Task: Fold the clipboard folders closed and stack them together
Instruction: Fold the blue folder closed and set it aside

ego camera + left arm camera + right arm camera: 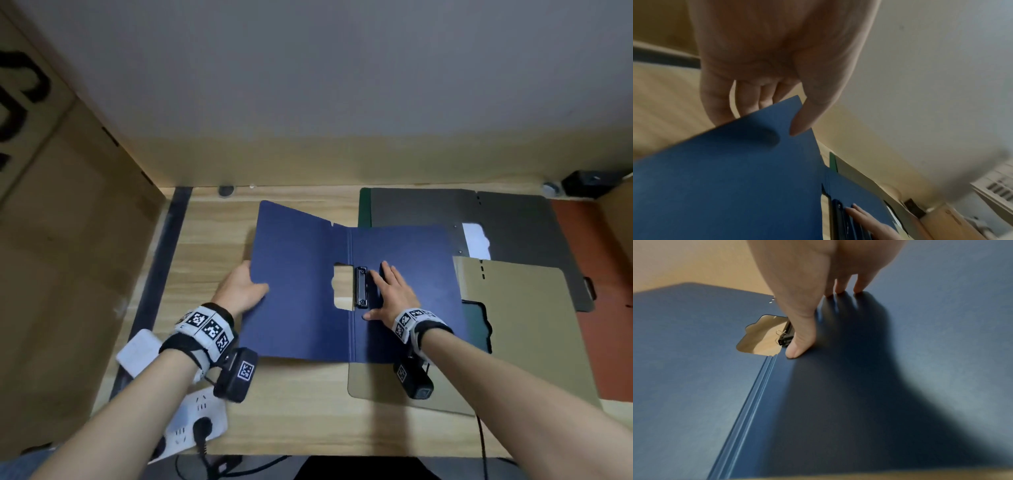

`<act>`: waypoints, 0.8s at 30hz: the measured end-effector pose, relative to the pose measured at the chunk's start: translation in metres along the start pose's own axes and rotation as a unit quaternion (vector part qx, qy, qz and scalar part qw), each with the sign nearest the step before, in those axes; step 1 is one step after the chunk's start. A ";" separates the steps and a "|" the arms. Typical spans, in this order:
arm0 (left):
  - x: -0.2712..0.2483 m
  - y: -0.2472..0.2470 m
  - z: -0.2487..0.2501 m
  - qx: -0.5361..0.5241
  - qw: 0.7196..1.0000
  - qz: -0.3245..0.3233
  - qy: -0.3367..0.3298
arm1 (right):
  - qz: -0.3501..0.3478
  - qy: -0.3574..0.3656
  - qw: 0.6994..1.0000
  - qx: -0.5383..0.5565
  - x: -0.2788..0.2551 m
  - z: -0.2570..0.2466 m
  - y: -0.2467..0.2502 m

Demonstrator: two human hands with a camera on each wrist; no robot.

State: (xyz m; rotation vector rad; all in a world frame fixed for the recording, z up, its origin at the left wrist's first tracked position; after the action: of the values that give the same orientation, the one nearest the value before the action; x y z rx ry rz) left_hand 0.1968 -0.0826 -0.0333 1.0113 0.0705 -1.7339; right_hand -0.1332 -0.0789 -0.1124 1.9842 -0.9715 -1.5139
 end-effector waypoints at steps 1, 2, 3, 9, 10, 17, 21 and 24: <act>-0.003 0.000 0.012 0.027 0.999 -0.015 -0.016 | -0.003 -0.002 1.000 0.003 -0.001 -0.002 0.002; -0.008 0.002 0.025 0.047 0.998 -0.017 -0.028 | -0.004 -0.003 1.000 0.008 -0.003 -0.003 0.005; -0.012 0.002 0.040 0.066 0.997 -0.018 -0.041 | -0.001 -0.003 1.000 0.020 -0.006 -0.004 0.009; -0.036 -0.029 0.123 0.104 0.980 -0.078 -0.147 | 0.063 -0.008 0.980 0.188 -0.045 0.028 0.043; -0.041 -0.038 0.137 0.128 0.975 -0.078 -0.162 | 0.081 -0.016 0.972 0.220 -0.054 0.040 0.049; -0.047 -0.125 0.212 0.191 0.950 -0.104 -0.222 | 0.095 0.006 0.896 0.434 -0.098 0.087 0.071; -0.023 -0.169 0.217 0.187 0.952 -0.124 -0.208 | 0.072 0.023 0.845 0.529 -0.111 0.095 0.069; -0.004 -0.195 0.198 0.180 0.958 -0.149 -0.166 | 0.093 0.002 0.808 0.582 -0.106 0.121 0.057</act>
State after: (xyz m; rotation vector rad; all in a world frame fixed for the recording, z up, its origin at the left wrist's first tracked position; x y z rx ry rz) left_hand -0.0768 -0.0961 0.0151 0.9880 -0.3354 -2.2274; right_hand -0.2792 -0.0285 -0.0395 2.4423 -2.3984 -0.7724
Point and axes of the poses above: each hand's wrist, its own x-axis towards the middle knuckle, its own y-axis out of the back of the hand, z = x × y, the point moved 10 cm from there along x, towards the middle knuckle, and after that the axes turned 14 degrees about -z, right-handed, at the moved point
